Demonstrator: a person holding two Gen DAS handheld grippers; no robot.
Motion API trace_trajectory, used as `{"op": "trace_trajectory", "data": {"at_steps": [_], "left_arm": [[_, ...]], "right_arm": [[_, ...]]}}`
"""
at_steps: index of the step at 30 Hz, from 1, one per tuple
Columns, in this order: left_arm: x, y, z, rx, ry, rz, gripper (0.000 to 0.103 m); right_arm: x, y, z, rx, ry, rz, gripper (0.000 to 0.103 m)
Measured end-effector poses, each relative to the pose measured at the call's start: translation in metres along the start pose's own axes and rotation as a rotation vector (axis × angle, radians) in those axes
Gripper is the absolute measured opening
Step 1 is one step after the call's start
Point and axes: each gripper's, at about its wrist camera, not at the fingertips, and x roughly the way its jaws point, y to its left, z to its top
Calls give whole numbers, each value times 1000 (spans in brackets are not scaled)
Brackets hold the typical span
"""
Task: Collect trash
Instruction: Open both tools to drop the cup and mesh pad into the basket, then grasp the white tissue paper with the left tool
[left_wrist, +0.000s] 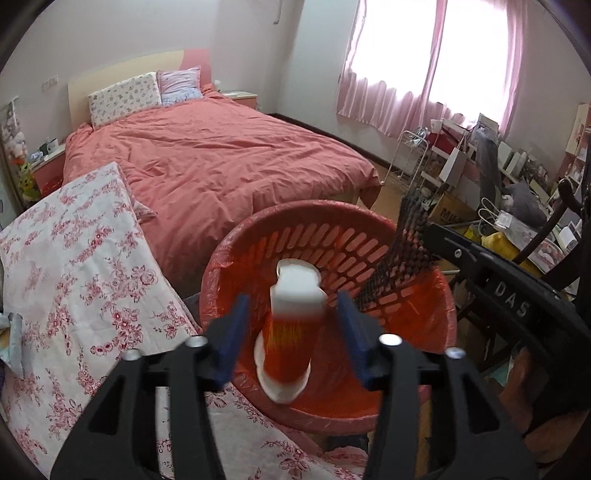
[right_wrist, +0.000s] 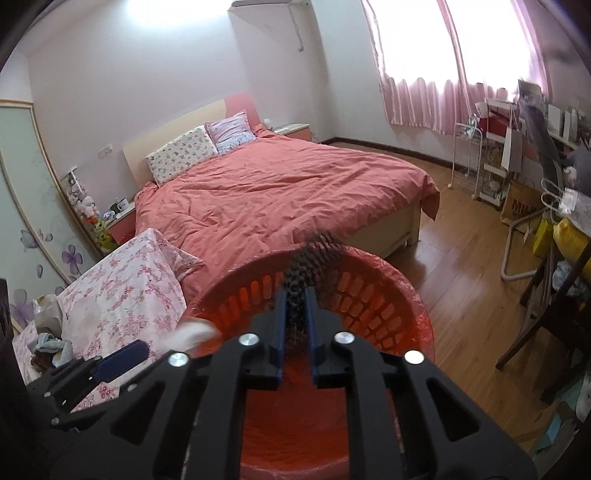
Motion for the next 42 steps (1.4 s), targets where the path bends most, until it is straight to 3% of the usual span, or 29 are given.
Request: {"op": "trace_trajectory", "data": {"at_steps": [9,18,34,42], "left_arm": [[-7,18,-11,-26,18,95,72],[-58,71,-44,-67,-31,300,94],[-185,224,-116,-312,-123,630,94],[-197,277,-129,-453,-121,616,94]], "right_arm": [[-6,-5,-11,-8,-1,-51,46],[-24,40,-27,-110,-15,-38,57],[-35,180,-85,-333,42,129,60],[-32,224,-111,-410,86,169,60]]}}
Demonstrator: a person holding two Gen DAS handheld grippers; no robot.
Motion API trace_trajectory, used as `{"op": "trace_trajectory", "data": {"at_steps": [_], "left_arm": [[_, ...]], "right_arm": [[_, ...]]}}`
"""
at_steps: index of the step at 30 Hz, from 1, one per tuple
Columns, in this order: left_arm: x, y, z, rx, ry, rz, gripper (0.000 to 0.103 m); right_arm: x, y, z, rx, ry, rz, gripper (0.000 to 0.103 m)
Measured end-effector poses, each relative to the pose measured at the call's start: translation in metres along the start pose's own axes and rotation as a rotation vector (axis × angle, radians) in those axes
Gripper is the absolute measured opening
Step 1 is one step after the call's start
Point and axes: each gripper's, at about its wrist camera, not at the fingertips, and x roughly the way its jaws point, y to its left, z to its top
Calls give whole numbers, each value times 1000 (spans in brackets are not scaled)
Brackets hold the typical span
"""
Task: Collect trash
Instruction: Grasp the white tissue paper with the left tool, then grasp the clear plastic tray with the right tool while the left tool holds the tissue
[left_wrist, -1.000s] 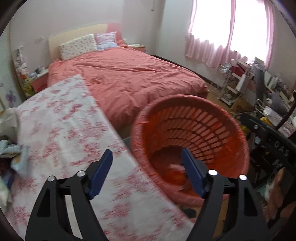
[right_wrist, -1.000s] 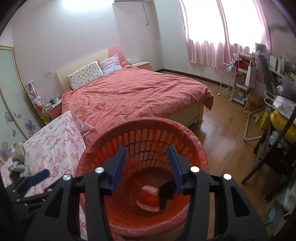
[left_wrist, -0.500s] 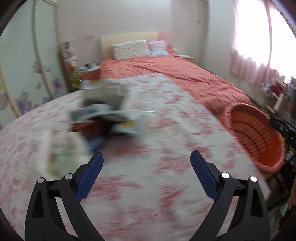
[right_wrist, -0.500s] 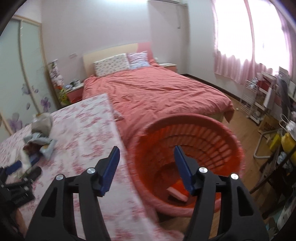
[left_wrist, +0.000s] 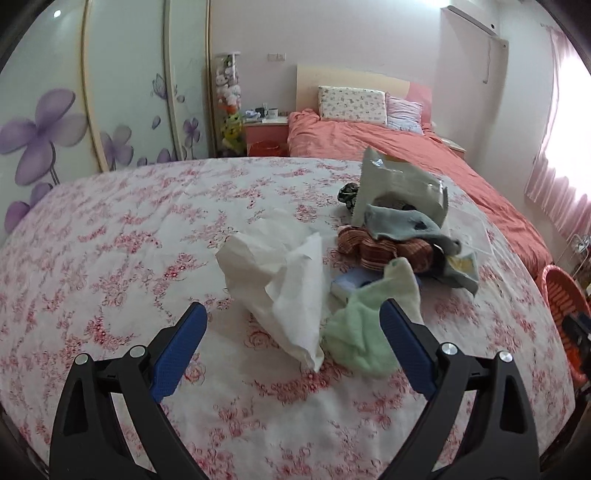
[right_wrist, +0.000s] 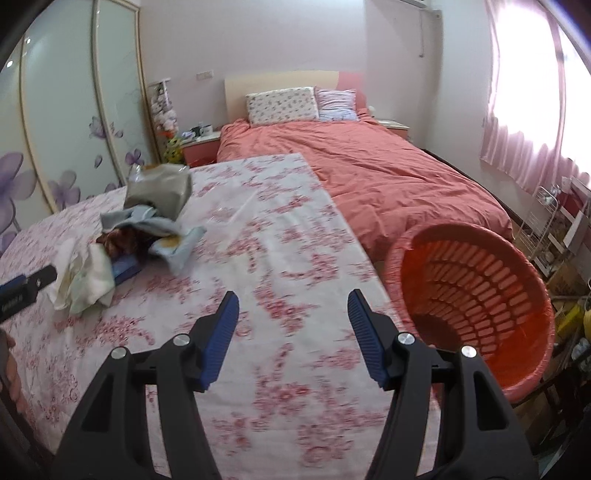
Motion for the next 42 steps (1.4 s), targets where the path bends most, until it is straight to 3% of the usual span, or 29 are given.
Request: {"op": "trace_trajectory", "data": {"at_steps": [6,15,17,24,29,34,42], "left_arm": [[23,-2,4,28,34,28,82],[44,23,-2,-37,118,16,57],[45,26,-3,-42,122,5,46],[39,38,-3,-49,99,-45,28],[36,44,1,-55,84,-68,25],[34,51,6,-63,71,-85,25],[34,52,17,-66,57,-93,25]], "right_arm": [[8,15,-1,-23,22,3,60],[19,30,0,-44,43,15,60],[22,34,0,-45,47,22,60],[38,45,13,-40,45,51,60],[59,45,34,13,41,58,52],[90,45,60,65,56,49,35],[143,54,84,114,147,49,21]]}}
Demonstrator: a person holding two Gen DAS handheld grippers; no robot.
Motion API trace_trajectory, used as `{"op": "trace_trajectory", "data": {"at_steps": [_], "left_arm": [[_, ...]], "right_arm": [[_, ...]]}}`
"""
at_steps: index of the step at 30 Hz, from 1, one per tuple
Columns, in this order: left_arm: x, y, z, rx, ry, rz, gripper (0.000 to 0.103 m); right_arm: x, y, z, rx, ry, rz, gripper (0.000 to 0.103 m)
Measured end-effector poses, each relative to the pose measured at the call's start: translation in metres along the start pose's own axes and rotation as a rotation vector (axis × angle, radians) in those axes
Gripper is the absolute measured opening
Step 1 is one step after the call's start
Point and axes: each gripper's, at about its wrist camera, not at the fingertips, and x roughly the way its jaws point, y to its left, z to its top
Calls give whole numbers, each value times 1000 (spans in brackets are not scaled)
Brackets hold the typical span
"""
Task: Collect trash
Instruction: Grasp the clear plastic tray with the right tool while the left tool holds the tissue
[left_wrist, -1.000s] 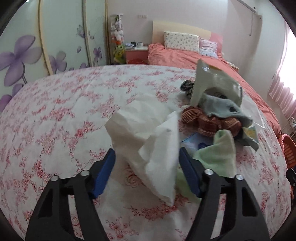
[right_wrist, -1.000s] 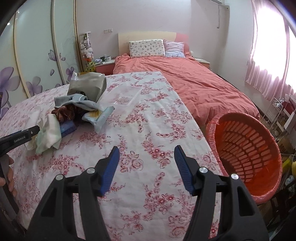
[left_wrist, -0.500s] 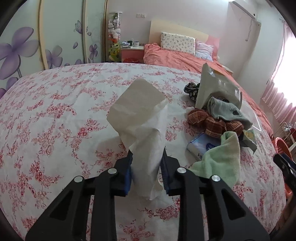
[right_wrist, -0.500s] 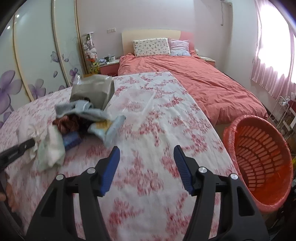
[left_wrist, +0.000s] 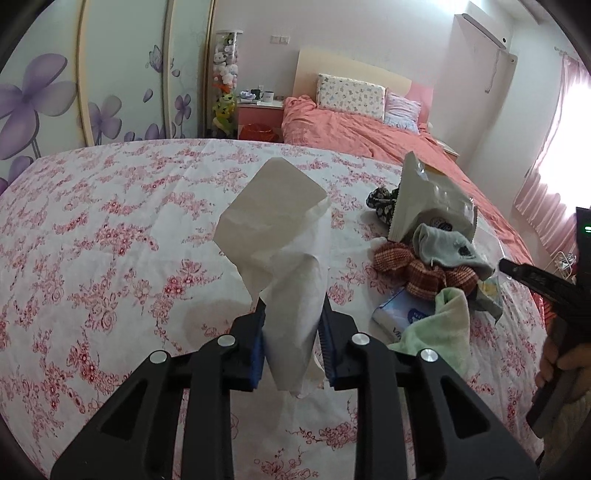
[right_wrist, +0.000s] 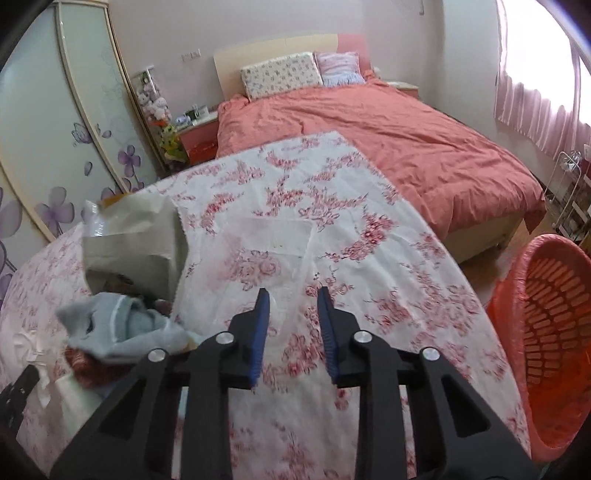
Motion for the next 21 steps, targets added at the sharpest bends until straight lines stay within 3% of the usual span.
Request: {"op": "trace_trajectory", "data": {"at_steps": [3,6,14,21], "left_arm": [[-1,-3,2,8,-7,-5,25],[-2,-7,3,15,-10,-14,25],[-13,-24,6,46,-29,-46,25],[-34,-62,5,110,-66,-109,25]], "right_arm": [[10,2,-1,-17,31,-8,8],[9,-1,-4,-30,26,-9,6],[-19,-23,-14,-28,-39,-38,6],[-68,-56,-28,-13,-118,-83,6]]}}
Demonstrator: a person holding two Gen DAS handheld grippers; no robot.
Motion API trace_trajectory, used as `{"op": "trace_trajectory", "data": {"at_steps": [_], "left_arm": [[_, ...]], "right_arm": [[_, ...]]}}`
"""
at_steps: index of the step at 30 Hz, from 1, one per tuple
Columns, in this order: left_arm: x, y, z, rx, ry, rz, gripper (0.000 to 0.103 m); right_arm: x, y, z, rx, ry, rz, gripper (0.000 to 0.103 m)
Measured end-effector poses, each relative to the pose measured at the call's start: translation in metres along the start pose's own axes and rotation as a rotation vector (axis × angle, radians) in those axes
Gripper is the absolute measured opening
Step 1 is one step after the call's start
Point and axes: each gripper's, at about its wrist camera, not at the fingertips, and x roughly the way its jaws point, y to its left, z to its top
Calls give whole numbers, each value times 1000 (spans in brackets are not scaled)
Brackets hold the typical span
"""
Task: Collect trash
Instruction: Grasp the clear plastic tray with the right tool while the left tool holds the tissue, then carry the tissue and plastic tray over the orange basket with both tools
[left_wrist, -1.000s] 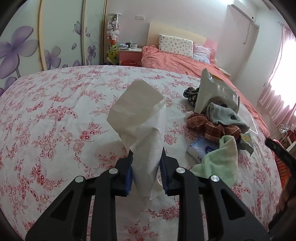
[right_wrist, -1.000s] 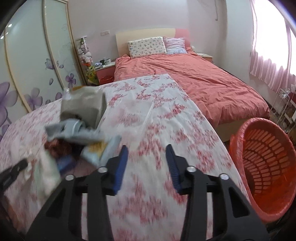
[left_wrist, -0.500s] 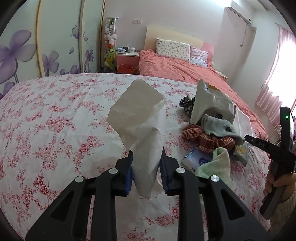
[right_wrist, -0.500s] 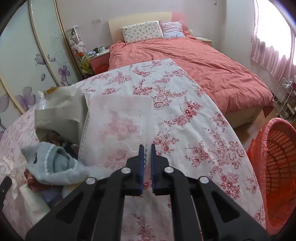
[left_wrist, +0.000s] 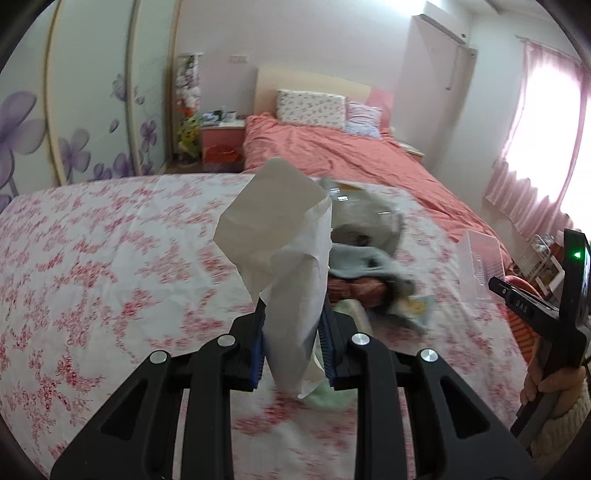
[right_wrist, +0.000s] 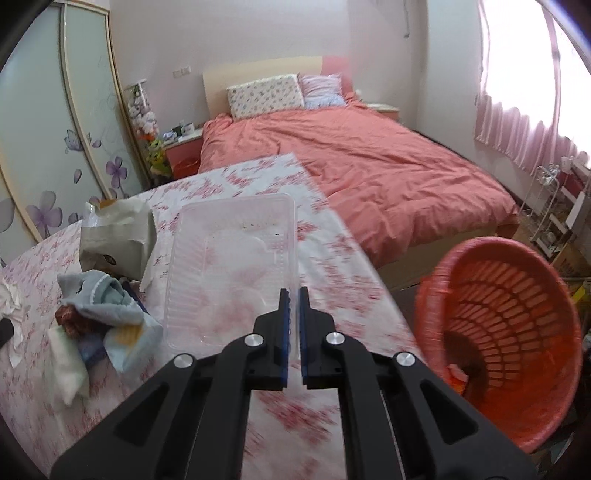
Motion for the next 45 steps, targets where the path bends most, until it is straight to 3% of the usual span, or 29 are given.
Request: {"op": "trace_trajectory", "data": {"at_steps": [11,21,45], "left_arm": [[0,-86,-7,105,-4,-146,25],[15,-162,-23,191,37,-292,25],[34,-291,-49,350,93,-495,25]], "right_arm": [[-68,-57,-24,24,-90,-89,6],[-104,-109,-49,71,-127,-178,6],[-114,-224,-71,259,-160,-363,6]]}}
